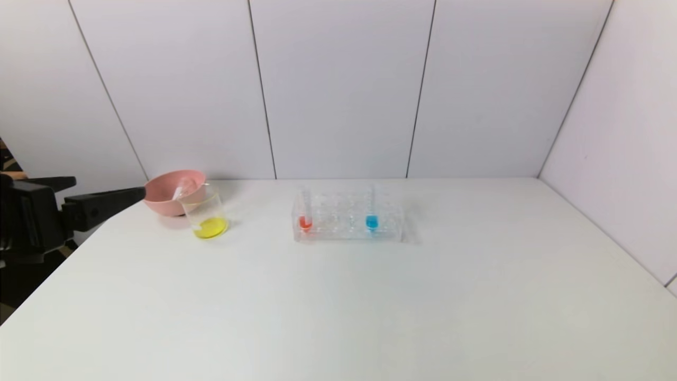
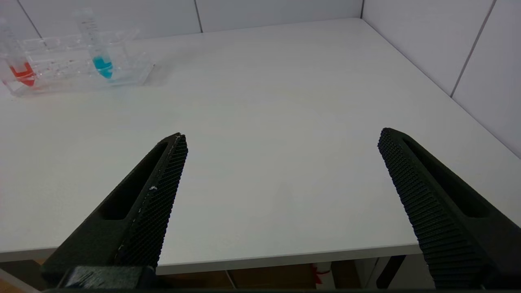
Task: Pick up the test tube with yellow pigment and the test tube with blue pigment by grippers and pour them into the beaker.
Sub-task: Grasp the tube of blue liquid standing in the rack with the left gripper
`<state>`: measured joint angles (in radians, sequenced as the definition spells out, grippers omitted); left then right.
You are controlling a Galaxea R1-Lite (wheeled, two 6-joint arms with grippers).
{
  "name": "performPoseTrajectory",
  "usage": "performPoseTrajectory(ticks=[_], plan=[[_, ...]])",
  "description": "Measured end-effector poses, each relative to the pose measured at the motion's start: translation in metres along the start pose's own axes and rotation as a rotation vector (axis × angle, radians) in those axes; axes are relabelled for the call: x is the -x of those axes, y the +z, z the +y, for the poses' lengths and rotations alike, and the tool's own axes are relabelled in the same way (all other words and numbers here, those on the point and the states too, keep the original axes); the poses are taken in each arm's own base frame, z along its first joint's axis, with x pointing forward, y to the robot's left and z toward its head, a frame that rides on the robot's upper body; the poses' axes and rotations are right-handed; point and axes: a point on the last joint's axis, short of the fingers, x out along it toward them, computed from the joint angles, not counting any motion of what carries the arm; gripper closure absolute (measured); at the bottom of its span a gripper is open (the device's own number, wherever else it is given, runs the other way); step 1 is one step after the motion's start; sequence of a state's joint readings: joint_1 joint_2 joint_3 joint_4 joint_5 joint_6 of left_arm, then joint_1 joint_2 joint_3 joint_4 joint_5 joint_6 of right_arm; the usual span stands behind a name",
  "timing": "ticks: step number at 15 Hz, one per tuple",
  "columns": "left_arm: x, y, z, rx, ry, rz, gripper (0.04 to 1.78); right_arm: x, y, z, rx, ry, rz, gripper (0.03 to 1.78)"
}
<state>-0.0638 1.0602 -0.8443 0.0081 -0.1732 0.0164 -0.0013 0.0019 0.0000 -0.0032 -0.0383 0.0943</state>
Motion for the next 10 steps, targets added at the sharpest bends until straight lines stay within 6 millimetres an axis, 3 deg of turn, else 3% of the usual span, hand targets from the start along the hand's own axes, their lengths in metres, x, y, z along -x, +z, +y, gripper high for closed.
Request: performPoseTrajectory(ticks=[4, 10], plan=[[-0.004, -0.011, -0.016, 0.067, -0.093, -0.140, 0.06, 0.000, 0.000, 0.000, 0.000, 0.000, 0.000, 0.10], [-0.034, -0.020, -0.029, 0.123, -0.167, -0.085, 0.06, 0.000, 0.000, 0.000, 0.000, 0.000, 0.000, 0.10]])
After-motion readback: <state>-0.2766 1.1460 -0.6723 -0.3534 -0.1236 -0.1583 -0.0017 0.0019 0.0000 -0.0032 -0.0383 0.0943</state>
